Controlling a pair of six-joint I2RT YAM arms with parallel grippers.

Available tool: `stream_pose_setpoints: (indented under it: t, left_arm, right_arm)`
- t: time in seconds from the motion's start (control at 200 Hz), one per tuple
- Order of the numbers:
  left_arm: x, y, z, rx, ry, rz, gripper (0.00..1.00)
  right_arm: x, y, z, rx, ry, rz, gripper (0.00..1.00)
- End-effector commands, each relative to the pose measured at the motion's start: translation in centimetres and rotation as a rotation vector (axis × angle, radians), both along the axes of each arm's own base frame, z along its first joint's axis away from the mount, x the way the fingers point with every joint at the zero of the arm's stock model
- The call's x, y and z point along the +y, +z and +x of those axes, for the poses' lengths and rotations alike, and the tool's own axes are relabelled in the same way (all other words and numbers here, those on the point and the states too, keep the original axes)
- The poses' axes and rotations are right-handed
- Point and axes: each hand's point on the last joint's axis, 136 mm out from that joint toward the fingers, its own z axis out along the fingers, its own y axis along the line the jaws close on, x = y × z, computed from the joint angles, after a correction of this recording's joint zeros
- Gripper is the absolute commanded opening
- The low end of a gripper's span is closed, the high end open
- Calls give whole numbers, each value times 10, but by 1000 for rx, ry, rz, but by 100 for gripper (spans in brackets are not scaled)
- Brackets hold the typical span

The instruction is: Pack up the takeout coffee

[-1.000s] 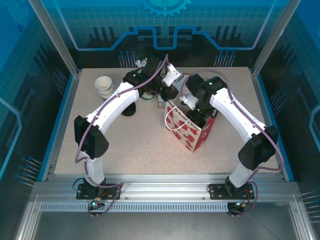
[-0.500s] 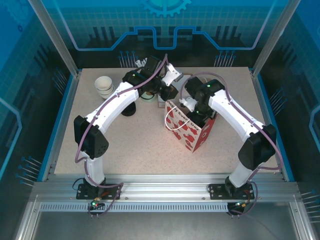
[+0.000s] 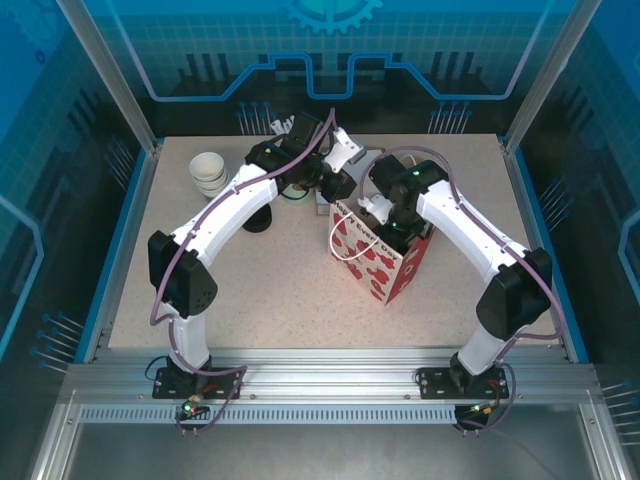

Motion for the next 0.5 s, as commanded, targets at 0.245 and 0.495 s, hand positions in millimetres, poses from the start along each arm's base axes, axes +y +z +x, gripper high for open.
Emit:
stream_pose_setpoints:
  t: [0.245,0.495]
  left_arm:
    - [1,6,-4,19,-2,-28,12]
    - [2,6,-3,17,1,-24,12]
  right_arm:
    - [-3,-1,2,0,-3,-1,42]
    - [-2,0,3,-3,-3,0,42]
